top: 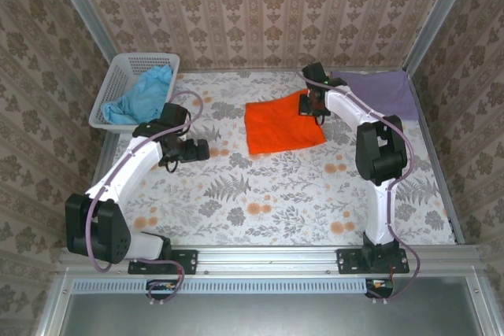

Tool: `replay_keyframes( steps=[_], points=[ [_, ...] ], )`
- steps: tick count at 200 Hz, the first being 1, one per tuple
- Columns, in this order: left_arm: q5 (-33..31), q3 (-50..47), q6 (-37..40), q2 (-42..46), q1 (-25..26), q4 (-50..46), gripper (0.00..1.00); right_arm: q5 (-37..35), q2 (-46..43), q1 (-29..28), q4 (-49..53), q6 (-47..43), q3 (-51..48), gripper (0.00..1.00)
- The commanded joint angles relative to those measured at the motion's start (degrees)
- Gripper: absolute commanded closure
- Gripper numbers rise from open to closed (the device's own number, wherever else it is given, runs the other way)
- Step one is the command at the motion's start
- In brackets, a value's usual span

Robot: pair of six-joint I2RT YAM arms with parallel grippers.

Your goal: Fold and stack the t-shirts

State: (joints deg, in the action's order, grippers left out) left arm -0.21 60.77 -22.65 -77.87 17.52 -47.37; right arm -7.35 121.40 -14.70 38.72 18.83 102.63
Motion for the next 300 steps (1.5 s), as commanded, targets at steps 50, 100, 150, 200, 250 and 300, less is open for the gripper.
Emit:
replay_keyframes(
  steps=[50,100,150,200,250,300],
  points=[
    [0.36,-0.48,0.5,0.75,-0.38,-0.84,0.0,-9.67,0.16,4.14,8.38,-10.97,12.51,1.0],
    [0.5,-0.18,0.61,-0.16,-0.3,-0.96,0.0,-7.94,-2.59,8.46,9.53,-17.73,16.42,1.0],
    [0.21,-0.17,0.81,-0.73,-0.3,-0.96,0.0,-5.77,-2.57,11.86,13.22,-20.87,23.81,1.0],
    [-0.05,0.01,1.05,-1.28,-0.29,-1.05,0.0,-3.37,0.4,14.35,20.02,-23.8,33.04,1.0],
    [0.03,0.53,1.19,-2.36,-0.31,-1.07,0.0,-1.4,1.61,16.83,21.75,-24.37,37.06,1.0],
    [-0.06,0.72,1.36,-3.43,-0.31,-1.58,0.0,0.6,4.38,20.92,21.68,-24.07,38.7,1.0]
  ],
)
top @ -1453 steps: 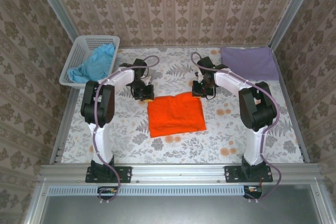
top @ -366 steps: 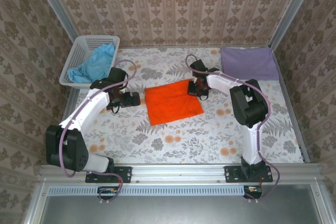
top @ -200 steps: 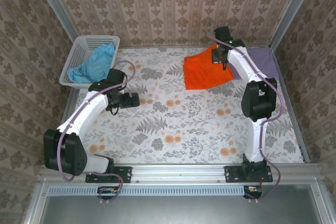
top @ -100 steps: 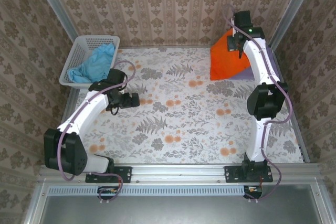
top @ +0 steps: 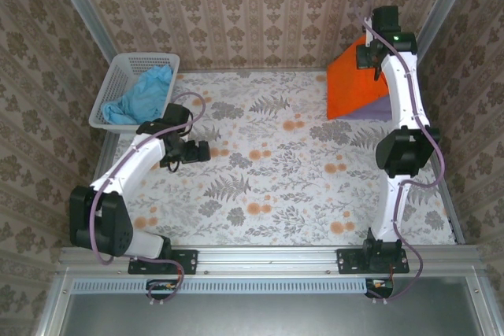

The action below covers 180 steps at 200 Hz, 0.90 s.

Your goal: Fold and stack the t-shirts

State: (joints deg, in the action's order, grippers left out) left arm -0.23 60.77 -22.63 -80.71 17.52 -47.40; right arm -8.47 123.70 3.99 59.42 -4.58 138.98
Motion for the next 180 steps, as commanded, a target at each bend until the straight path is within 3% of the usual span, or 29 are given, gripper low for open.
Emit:
replay_keyframes(
  steps=[1,111,127,133,160,161,162,164,168,180],
  points=[
    [-0.03,0.69,1.31,-0.59,-0.3,-1.6,0.0,1.84,2.17,2.33,0.97,-0.63,2.35,1.0],
    [1.15,2.41,2.05,-2.79,-0.29,-4.22,0.0,6.78,18.96,12.97,-2.17,3.57,14.62,1.0],
    [0.68,2.61,2.03,-2.72,-0.29,-4.59,0.0,7.41,21.41,14.92,-3.42,4.84,16.61,0.83],
    [0.56,2.64,2.0,-2.79,-0.36,-4.78,0.0,5.96,22.35,15.57,-3.93,5.69,17.42,0.71],
    [0.23,3.54,1.54,-3.44,-0.29,-5.73,0.0,-0.18,24.48,16.33,-3.38,7.87,21.02,0.42],
    [0.23,3.59,1.49,-3.42,-0.29,-5.8,0.0,-0.35,24.46,16.34,-3.29,8.04,21.17,0.33],
    [0.23,3.67,1.52,-3.5,-0.29,-5.83,0.0,-0.35,24.46,16.34,-3.29,8.04,21.17,0.33],
    [0.19,3.79,1.49,-3.56,-0.25,-5.97,0.0,-0.5,24.48,16.32,-3.22,8.19,21.25,0.18],
    [0.02,4.04,1.42,-3.65,-0.15,-6.04,0.0,-0.8,24.4,16.3,-2.96,8.54,21.53,0.03],
    [-0.51,4.59,1.36,-3.67,0.36,-6.25,0.0,-1.79,24.23,16.1,-1.53,10.02,22.47,0.0]
  ],
)
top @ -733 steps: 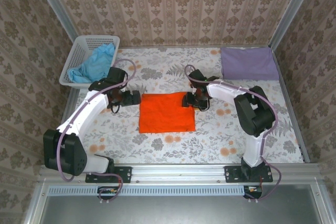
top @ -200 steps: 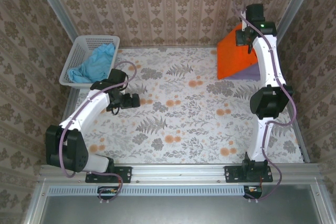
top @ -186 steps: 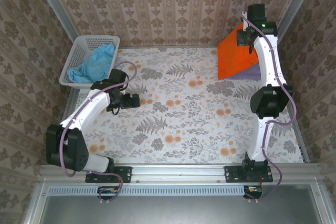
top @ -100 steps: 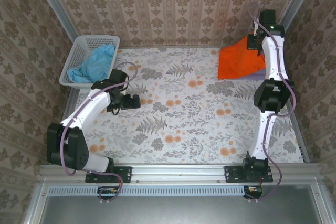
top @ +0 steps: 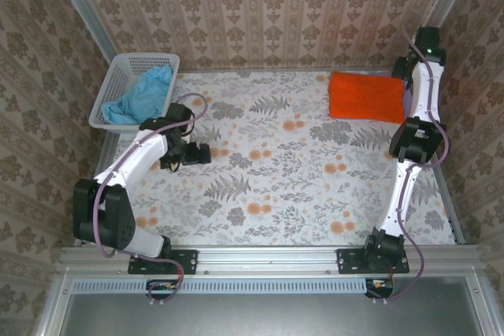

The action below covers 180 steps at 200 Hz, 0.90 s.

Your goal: Fold and stack the t-shirts

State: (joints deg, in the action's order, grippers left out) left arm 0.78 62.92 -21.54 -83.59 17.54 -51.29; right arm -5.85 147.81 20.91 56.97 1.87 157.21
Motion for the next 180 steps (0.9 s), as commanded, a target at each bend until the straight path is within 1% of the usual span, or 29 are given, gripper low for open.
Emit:
replay_keyframes(
  steps=[1,23,52,87,112,123,138,163,171,175,176,180],
  points=[
    [-1.5,2.51,0.27,-0.78,0.41,-2.39,0.0,-4.38,0.12,-0.84,1.15,3.75,4.38,0.01],
    [-2.19,3.09,0.53,-0.37,1.57,-2.63,0.0,-4.21,0.13,-1.33,6.28,6.41,8.9,0.0],
    [-2.99,3.37,1.46,0.92,2.93,-2.72,0.0,-5.71,0.34,-3.94,15.05,6.47,17.41,0.0],
    [-3.29,2.14,2.55,4.4,3.38,-2.47,0.0,-3.21,-3.86,-6.83,20.26,6.07,17.66,0.0],
    [-2.68,0.98,2.91,7.84,3.47,-1.49,0.0,0.69,-9.9,-8.04,21.41,4.99,12.25,0.0],
    [-2.24,0.49,2.95,9.12,3.47,-0.96,0.0,1.75,-13.7,-8.62,21.53,4.32,8.62,0.0],
    [-1.94,0.31,2.69,10.43,3.46,-0.45,0.0,5.22,-19.39,-9.23,21.78,3.94,3.28,0.0],
    [-2.39,1.0,1.93,13.07,3.44,0.37,0.0,5.0,-30.37,-11.69,22.06,4.94,-7.18,0.0],
    [-2.89,1.32,1.6,13.98,3.39,0.68,0.0,3.95,-34.57,-13.42,20.66,4.48,-12.5,0.0],
    [-3.17,1.44,1.37,14.42,3.36,0.74,0.0,2.33,-36.95,-14.54,19.35,4.69,-15.85,0.0],
    [-3.2,1.43,1.3,14.51,3.37,0.75,0.0,1.58,-38.16,-15.03,18.34,4.82,-18.11,0.0],
    [-3.48,1.58,1.2,14.98,3.37,0.84,0.0,1.0,-39.9,-15.96,16.76,4.9,-21.35,0.0]
  ],
)
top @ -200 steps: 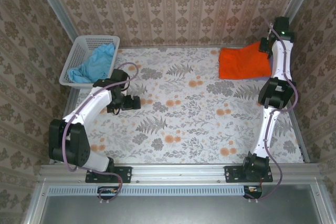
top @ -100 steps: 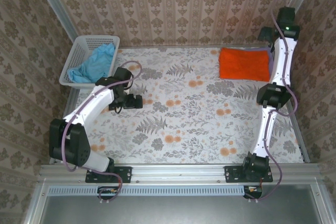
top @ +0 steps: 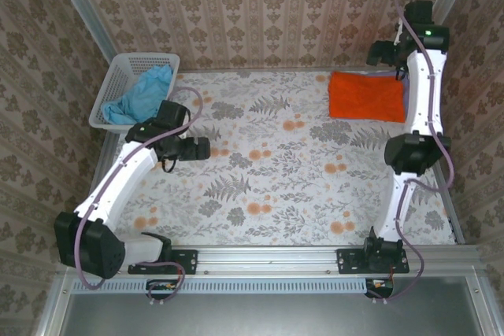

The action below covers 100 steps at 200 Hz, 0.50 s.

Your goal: Fold and stack the t-shirts

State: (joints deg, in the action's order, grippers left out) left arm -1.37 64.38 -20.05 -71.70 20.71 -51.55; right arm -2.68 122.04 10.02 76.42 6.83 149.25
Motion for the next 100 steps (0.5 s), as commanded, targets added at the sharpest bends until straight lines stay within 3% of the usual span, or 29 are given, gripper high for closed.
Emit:
replay_keyframes(
  steps=[1,32,52,75,100],
  points=[
    [-1.48,0.08,-0.27,3.12,0.2,1.14,0.0,-2.21,-15.04,-5.31,-3.44,-0.11,-14.53,0.0],
    [-5.32,0.09,-2.06,7.01,-0.23,1.08,0.0,-3.04,-38.58,-11.43,-33.64,3.66,-55.23,0.0],
    [-7.81,-2.44,-1.53,10.97,-0.9,3.15,0.0,-3.11,-49.98,-12.27,-53.33,9.29,-74.99,0.0],
    [-12.86,-5.23,-1.46,14.93,-2.52,3.39,0.0,-6.24,-52.36,-13.72,-64.15,11.8,-85.5,0.0],
    [-20.34,-7.58,-2.36,19.06,-4.2,5.83,0.0,-9.37,-49.64,-15.33,-68.54,10.24,-89.01,0.01]
  ],
)
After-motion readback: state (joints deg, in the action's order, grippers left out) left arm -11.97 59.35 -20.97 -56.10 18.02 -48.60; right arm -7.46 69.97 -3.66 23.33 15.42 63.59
